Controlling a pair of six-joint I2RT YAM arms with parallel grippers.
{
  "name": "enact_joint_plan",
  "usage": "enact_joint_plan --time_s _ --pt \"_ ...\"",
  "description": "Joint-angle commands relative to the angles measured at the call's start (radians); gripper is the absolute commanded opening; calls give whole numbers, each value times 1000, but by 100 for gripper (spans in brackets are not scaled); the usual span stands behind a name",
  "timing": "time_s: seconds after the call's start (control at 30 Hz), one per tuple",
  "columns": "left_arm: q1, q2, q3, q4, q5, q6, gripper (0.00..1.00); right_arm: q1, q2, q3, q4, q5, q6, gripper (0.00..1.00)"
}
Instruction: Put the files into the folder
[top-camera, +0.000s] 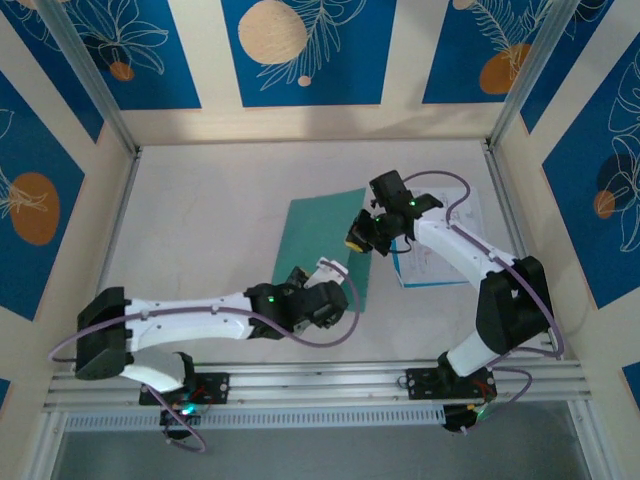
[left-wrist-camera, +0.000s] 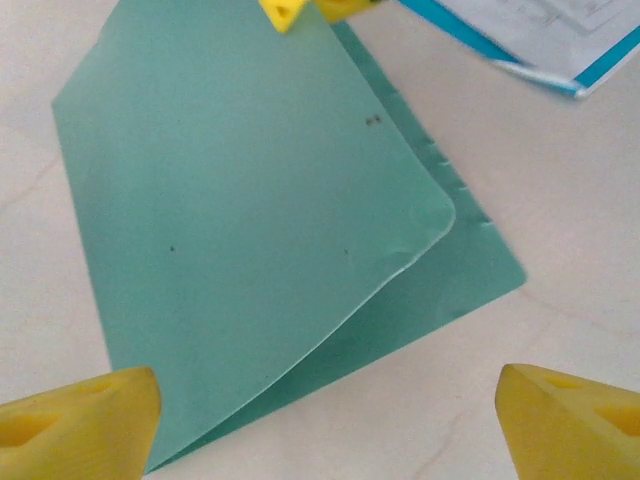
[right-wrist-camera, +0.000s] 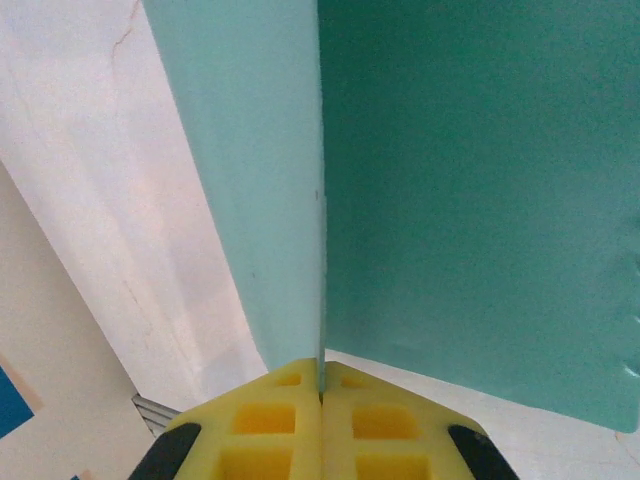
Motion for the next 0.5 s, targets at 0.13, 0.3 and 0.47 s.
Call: enact_joint_plan --time_s 0.13,0.3,0.47 --pt "0 139 131 -113 -208 40 88 13 15 60 -95 -17 -19 0" --pt "27 216 172 -83 -193 84 85 17 13 62 -97 -28 -19 0" --pt "40 282 216 -93 -209 103 70 18 18 70 -98 -35 -20 0"
